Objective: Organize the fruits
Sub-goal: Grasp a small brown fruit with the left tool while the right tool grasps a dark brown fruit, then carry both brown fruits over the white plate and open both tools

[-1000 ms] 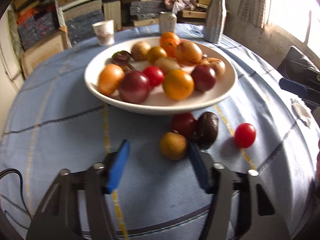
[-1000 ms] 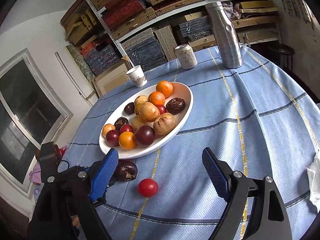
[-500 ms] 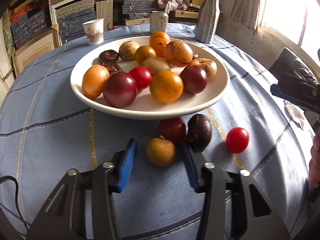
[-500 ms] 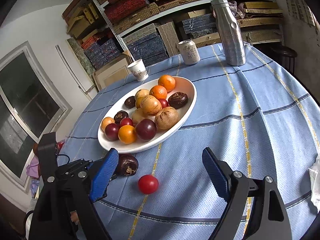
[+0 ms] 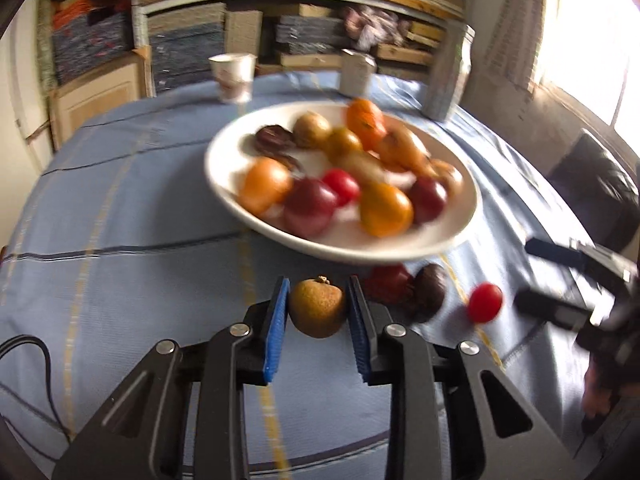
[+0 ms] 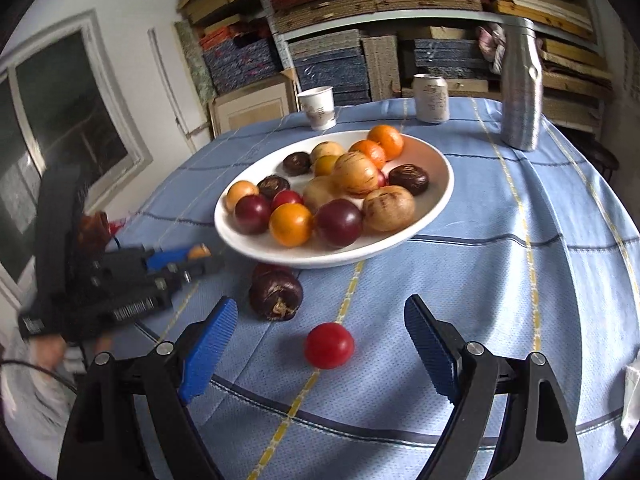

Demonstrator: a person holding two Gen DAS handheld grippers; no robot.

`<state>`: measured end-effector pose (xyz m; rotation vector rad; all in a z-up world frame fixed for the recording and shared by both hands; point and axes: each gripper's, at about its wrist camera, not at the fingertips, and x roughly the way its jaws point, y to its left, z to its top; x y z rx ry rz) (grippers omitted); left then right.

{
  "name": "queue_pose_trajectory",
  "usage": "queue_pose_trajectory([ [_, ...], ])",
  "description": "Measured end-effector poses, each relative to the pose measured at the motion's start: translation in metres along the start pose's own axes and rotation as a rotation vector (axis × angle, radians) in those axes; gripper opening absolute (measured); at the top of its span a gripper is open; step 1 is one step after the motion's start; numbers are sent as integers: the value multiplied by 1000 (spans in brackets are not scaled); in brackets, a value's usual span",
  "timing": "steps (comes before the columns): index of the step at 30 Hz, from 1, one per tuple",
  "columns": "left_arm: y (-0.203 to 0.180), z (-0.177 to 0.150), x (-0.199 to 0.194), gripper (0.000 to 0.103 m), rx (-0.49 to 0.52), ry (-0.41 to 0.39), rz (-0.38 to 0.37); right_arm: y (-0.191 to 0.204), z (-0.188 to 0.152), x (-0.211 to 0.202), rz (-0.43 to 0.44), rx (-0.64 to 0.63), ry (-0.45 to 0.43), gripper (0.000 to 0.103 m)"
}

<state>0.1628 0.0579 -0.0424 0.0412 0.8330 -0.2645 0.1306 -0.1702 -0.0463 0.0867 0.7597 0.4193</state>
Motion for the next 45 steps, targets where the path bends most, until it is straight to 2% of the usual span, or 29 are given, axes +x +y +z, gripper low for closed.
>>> queue_pose_trajectory([
  [5, 21, 4, -6, 28, -68, -14, -9, 28, 1, 22, -54, -128, 48, 86],
  [12, 19, 4, -4, 28, -66, -6, -25, 39, 10, 49, -53, -176, 114, 79],
  [13, 19, 4, -4, 28, -66, -5, -24, 38, 10, 52, -45, -175, 124, 75],
  [14, 19, 3, -4, 28, -66, -3, -25, 38, 9, 56, -34, -175, 137, 63],
  [17, 19, 2, -3, 28, -65, 3, -27, 36, 8, 62, -4, -172, 162, 43],
  [18, 18, 2, -2, 28, -62, 6, -27, 36, 8, 62, 1, -174, 158, 41],
  [25, 16, 0, 5, 28, -52, 27, -24, 34, 5, 53, 22, -153, 142, 41],
  [29, 14, 1, 1, 28, -49, 15, -23, 28, 2, 29, 50, -109, 96, 40],
  [35, 8, 21, -36, 28, -37, -92, 10, 13, 9, -27, 76, -22, -44, 40],
  [38, -2, 49, -59, 28, 15, -151, 49, 3, 35, -53, 73, 11, -114, 40],
  [40, -5, 73, -71, 28, 14, -194, 42, -1, 64, -66, 51, 11, -161, 40],
  [45, -3, 111, -64, 28, -34, -243, 19, -4, 115, -69, 37, 21, -234, 40],
])
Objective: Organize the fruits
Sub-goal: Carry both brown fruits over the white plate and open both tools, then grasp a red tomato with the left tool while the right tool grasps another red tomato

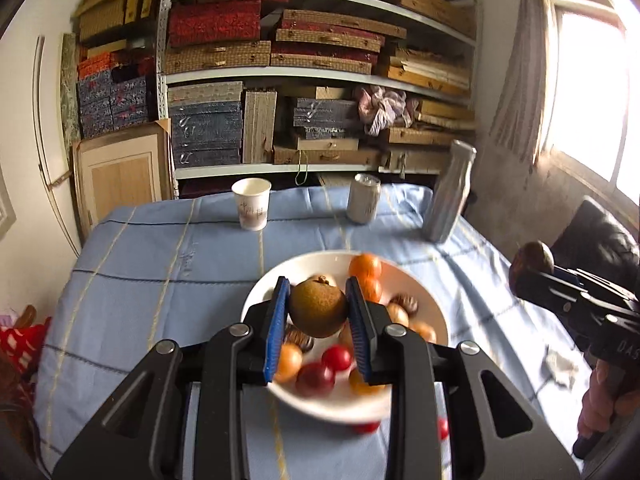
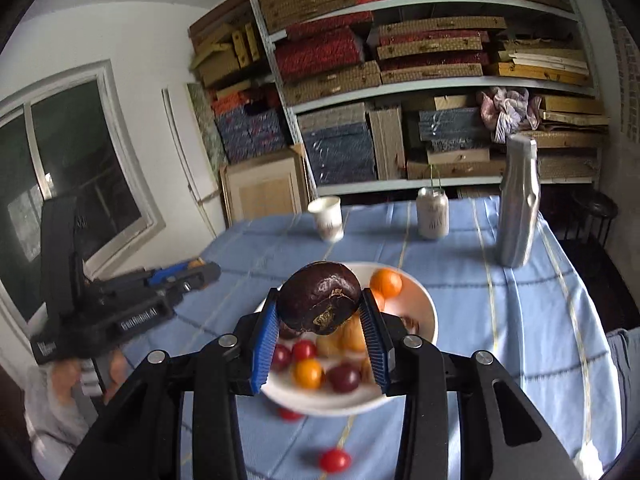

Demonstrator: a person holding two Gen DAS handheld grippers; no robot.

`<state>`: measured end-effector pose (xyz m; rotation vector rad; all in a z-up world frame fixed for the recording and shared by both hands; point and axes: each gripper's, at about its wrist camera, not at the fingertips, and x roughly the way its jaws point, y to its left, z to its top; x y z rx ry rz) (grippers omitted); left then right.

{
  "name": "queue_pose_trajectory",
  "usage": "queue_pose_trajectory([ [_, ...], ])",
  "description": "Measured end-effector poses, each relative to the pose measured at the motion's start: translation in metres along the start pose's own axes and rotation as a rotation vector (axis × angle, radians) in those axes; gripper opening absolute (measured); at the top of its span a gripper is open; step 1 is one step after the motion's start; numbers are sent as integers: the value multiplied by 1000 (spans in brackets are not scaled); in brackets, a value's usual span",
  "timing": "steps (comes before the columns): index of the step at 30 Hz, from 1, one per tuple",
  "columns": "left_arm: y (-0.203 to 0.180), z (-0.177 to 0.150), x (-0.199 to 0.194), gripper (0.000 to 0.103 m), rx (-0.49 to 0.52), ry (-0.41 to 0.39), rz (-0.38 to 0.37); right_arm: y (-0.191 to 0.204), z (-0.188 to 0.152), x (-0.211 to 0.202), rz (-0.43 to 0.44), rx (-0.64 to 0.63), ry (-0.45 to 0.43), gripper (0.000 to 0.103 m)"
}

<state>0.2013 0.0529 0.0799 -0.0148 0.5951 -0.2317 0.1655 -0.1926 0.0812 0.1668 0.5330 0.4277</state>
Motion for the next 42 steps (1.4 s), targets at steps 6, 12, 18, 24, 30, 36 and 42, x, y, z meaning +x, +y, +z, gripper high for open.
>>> queue_pose_trajectory([
  [6, 10, -9, 69, 28, -66, 87, -4, -3, -2, 63, -3, 14, 46, 40],
  [12, 18, -25, 125, 28, -71, 178, -11, 1, -20, 122, -37, -32, 160, 40],
  [18, 25, -36, 152, 29, -64, 227, 0, 1, -31, 148, -76, -67, 194, 40],
  [24, 24, -35, 147, 60, -49, 195, 42, -5, -33, 153, -76, -46, 189, 51],
  [30, 34, -25, 114, 67, -92, 136, 39, 4, -11, 110, -47, -32, 82, 54],
  [36, 35, -22, 58, 80, -96, 65, 72, 36, -2, 21, 12, -91, -93, 72],
  [42, 20, -64, 28, 81, -87, 90, 65, 42, -39, -21, 39, -109, -105, 75],
])
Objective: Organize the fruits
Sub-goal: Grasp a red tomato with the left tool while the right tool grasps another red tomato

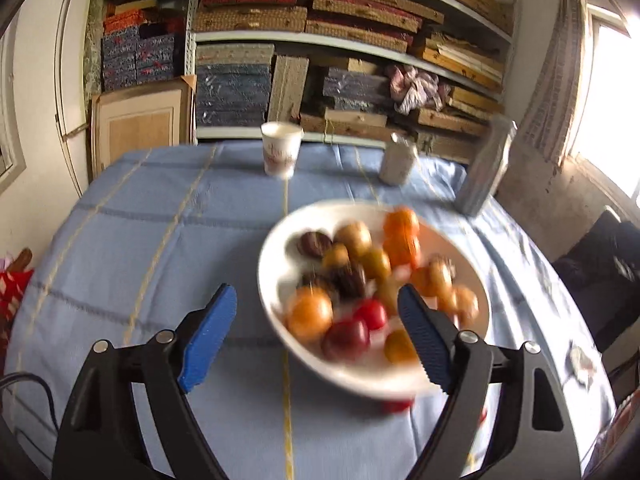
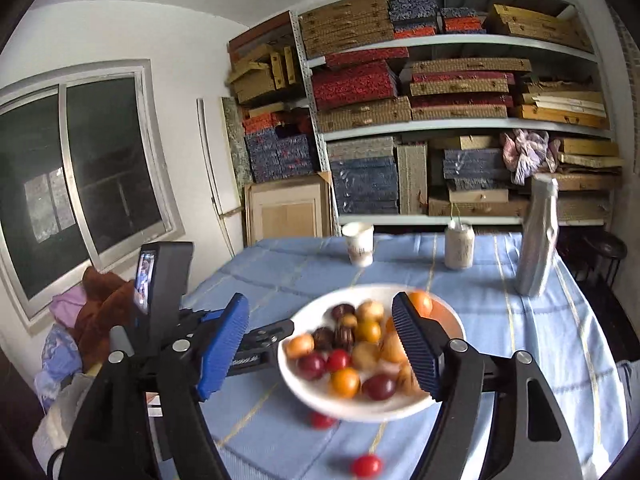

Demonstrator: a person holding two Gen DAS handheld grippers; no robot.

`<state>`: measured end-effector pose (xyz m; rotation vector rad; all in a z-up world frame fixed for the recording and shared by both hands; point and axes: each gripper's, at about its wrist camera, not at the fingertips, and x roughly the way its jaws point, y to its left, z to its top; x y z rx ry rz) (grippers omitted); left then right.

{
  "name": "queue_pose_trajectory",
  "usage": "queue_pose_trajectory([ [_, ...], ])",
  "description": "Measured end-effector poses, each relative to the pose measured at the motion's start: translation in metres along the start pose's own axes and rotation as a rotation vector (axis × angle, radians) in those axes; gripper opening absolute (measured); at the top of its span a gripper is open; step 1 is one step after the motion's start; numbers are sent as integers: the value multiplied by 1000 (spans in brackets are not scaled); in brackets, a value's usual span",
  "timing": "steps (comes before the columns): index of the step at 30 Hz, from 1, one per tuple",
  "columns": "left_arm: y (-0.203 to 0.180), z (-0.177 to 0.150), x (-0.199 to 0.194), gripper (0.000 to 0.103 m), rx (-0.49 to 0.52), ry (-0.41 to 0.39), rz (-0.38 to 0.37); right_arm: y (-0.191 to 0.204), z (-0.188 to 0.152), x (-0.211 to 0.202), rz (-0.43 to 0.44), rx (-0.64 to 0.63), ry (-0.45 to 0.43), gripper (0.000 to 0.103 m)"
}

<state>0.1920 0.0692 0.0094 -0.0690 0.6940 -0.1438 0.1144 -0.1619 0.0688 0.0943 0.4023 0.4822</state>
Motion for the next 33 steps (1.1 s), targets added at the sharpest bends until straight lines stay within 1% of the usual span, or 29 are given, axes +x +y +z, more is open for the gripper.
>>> queue_pose_trajectory([
  [2, -7, -22, 3, 81, 22, 42, 10, -8, -21, -2, -23, 16, 32, 75],
  [4, -20, -42, 7, 81, 68, 86, 9, -21, -43, 0, -44, 51, 87, 75],
  [8, -46, -63, 9, 81, 170, 111, 3, -53, -72, 0, -73, 147, 178, 75],
  [10, -58, -71, 13, 81, 223, 124, 11, -62, -78, -2, -91, 171, 190, 75],
  [13, -65, -78, 20, 79, 248, 152, 17, -73, -78, -7, -100, 218, 184, 75],
  [14, -65, -77, 22, 78, 248, 156, 17, -75, -78, -8, -96, 231, 179, 76],
  [16, -66, -77, 26, 70, 242, 169, 9, -75, -80, -9, -98, 228, 177, 80],
  [17, -65, -76, 28, 69, 230, 174, 5, -74, -80, -9, -99, 223, 177, 81],
  [19, -63, -75, 32, 62, 213, 182, -5, -72, -80, -8, -93, 213, 180, 81],
  [23, -62, -73, 41, 60, 181, 203, -30, -71, -81, -6, -89, 205, 193, 81],
  [26, -68, -70, 46, 55, 189, 203, -40, -72, -82, -4, -89, 207, 211, 81],
  [27, -71, -69, 49, 50, 190, 209, -45, -71, -83, -3, -89, 208, 217, 81],
  [28, -72, -69, 52, 41, 191, 218, -59, -72, -83, -2, -89, 209, 220, 81],
  [29, -73, -70, 54, 37, 192, 225, -68, -72, -84, -2, -90, 210, 222, 81],
  [32, -75, -69, 55, 35, 191, 225, -66, -72, -85, -1, -94, 214, 227, 81],
  [33, -74, -68, 56, 31, 188, 225, -63, -72, -85, -1, -94, 214, 229, 81],
])
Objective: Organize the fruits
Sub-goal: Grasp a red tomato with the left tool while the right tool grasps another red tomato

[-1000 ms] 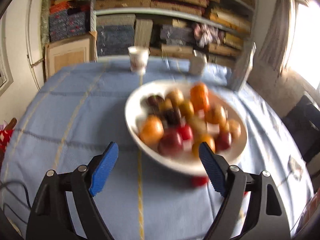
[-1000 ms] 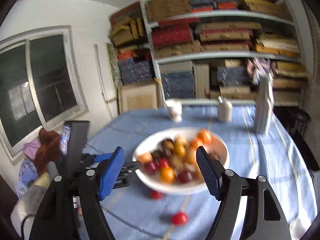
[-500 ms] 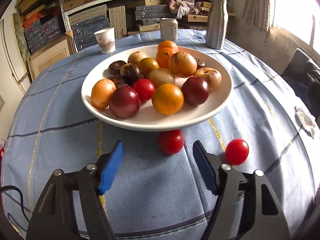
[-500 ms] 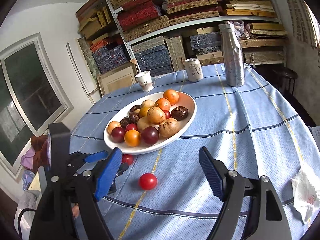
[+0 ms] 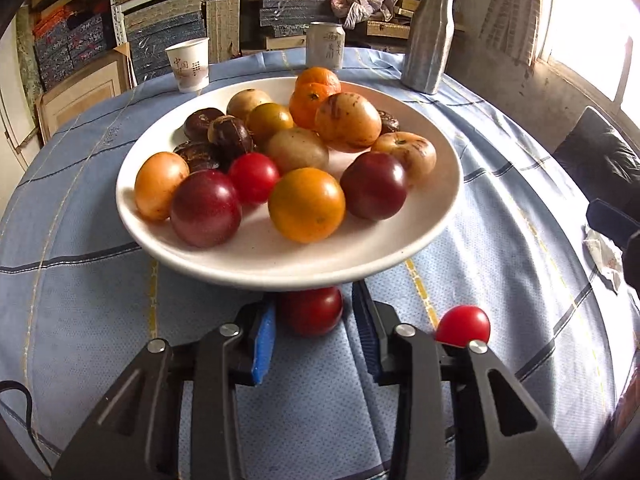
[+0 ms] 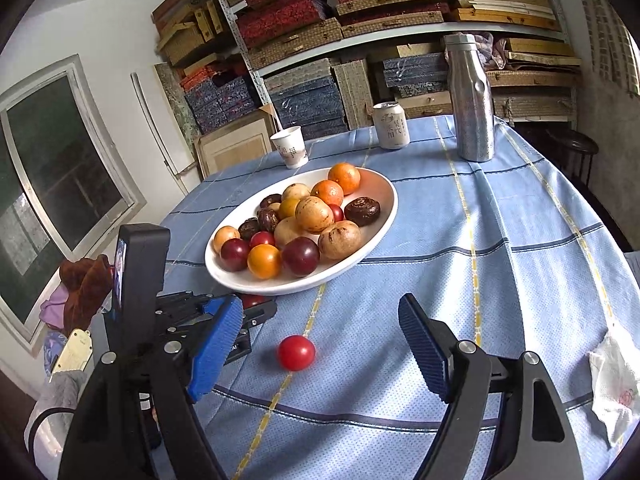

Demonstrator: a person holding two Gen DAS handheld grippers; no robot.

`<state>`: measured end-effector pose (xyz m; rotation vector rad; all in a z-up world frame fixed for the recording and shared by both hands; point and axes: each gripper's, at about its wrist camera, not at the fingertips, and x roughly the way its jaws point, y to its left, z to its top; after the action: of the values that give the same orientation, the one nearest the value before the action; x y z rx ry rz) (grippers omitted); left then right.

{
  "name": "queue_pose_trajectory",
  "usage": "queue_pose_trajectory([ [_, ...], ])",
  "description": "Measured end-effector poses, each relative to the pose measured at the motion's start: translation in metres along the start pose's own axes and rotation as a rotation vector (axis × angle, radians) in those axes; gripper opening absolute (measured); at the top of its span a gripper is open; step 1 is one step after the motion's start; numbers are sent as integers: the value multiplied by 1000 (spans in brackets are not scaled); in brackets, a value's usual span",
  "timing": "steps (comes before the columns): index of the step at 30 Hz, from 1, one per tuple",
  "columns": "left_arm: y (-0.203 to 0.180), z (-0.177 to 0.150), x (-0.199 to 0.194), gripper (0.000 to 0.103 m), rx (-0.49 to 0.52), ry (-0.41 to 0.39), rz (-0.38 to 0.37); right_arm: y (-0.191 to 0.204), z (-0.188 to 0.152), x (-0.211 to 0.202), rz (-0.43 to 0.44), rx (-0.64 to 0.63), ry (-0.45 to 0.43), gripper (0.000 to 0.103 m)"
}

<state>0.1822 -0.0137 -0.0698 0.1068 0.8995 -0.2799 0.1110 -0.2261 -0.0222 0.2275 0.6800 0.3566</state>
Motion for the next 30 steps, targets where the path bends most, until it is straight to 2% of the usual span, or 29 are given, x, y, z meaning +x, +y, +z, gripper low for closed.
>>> queue_pose_trajectory([
  [14, 8, -7, -7, 28, -17, 2, -32, 9, -9, 19, -9, -66, 92, 81],
  [24, 24, -33, -41, 27, -29, -23, -26, 32, -27, 41, -36, -189, 171, 81],
  [27, 32, -40, -52, 27, -43, -45, -19, 40, -34, 48, -52, -241, 190, 77],
  [30, 37, -44, -58, 27, -55, -53, -21, 42, -35, 51, -56, -250, 197, 68],
])
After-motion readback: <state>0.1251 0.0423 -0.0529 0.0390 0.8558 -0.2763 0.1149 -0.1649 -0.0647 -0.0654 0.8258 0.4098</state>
